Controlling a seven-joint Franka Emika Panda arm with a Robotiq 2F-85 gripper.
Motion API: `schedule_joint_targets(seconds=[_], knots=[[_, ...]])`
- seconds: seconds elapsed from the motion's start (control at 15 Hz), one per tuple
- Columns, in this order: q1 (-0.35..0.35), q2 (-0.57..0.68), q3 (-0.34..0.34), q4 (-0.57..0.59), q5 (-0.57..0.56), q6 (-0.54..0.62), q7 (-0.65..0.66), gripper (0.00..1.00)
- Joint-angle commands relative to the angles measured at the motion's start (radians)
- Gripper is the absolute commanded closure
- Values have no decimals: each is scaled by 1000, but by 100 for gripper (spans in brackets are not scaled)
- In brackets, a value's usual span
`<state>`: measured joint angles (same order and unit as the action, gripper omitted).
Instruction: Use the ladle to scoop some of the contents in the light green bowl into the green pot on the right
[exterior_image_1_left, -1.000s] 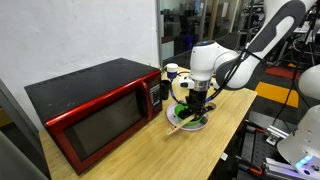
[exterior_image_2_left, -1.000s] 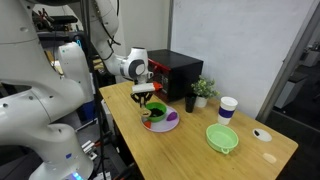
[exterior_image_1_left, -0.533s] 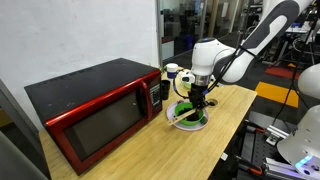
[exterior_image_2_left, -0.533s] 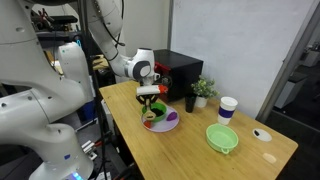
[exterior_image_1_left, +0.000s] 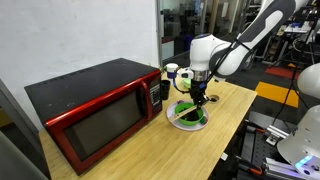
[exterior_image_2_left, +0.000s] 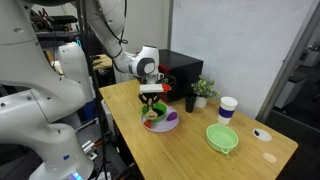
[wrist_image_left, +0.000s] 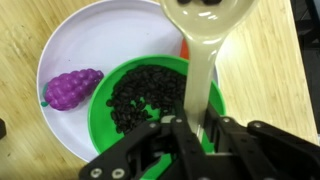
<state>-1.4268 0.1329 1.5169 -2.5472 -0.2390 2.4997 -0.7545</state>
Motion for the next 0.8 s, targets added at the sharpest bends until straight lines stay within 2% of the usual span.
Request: schedule_joint_targets(seconds=[0.0,0.27,0.33,0.4,0.73], knots=[[-64,9,45,36,9,-61,-20,94],[-112,7,75,45,2,-66,-9,94],[-69,0,40,31,0,-36,0,94],[-72,0,42,31,0,-36,0,78],[-69,-1,42,30,0,-35,1,78]])
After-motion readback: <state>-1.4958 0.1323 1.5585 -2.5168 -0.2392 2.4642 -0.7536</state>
